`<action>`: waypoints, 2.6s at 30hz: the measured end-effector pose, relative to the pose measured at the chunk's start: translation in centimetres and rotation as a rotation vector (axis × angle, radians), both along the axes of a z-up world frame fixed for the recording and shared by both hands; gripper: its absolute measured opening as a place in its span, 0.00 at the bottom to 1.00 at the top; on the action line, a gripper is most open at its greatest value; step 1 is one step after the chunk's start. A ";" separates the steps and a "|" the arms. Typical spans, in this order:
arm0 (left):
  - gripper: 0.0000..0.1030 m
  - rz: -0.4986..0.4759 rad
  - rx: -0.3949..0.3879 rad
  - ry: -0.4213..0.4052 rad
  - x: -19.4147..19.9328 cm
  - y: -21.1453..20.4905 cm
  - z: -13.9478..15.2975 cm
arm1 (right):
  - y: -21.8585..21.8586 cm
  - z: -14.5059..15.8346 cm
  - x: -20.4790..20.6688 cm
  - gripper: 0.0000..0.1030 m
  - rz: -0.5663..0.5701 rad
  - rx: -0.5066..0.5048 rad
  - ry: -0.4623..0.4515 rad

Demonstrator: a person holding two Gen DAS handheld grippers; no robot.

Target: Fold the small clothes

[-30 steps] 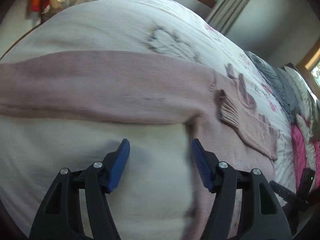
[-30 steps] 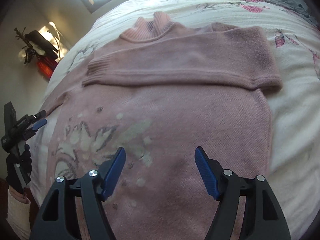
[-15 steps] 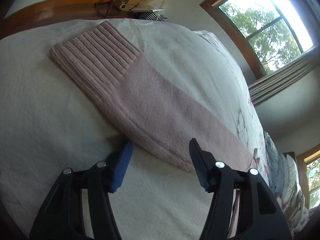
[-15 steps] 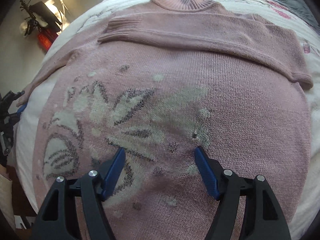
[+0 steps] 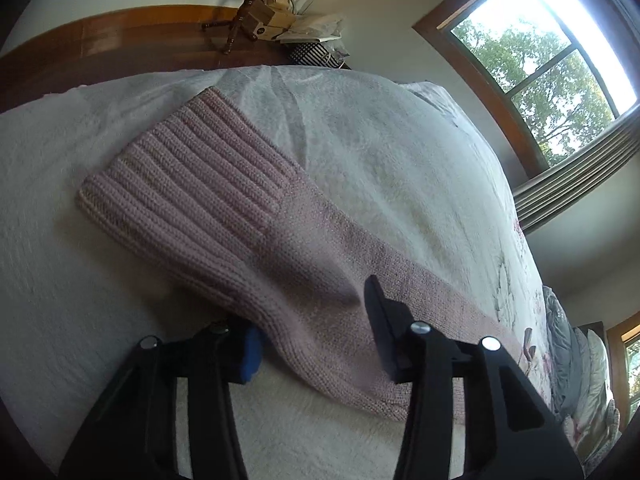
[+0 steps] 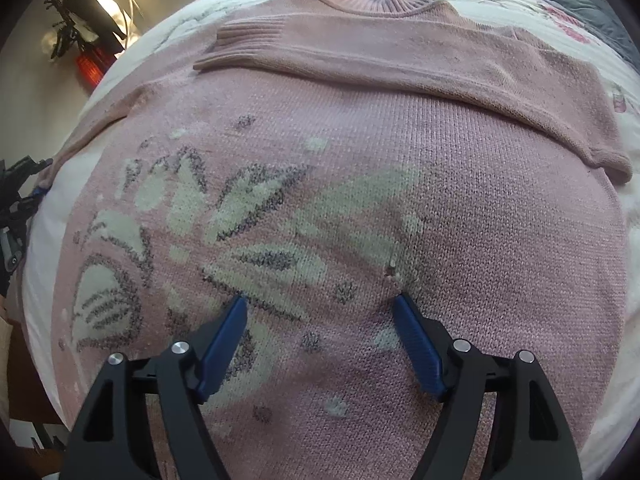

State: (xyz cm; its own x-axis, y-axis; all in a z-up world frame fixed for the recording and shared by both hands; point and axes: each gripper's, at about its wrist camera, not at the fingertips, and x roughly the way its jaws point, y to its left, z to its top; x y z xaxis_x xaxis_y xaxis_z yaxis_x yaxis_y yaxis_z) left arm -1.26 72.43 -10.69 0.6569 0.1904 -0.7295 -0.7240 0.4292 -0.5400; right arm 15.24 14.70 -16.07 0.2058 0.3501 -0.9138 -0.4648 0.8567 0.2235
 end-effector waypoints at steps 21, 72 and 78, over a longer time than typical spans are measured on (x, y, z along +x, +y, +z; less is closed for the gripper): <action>0.08 -0.382 0.202 -0.150 10.0 -17.0 10.2 | -8.3 3.1 -1.3 0.74 -0.110 0.062 -0.063; 0.29 -0.629 0.069 0.079 18.0 -20.5 -1.4 | 6.1 7.1 9.0 0.77 0.014 0.239 0.060; 0.34 -0.608 0.040 0.024 15.9 -19.6 0.3 | 11.2 4.7 11.5 0.74 0.011 0.294 0.194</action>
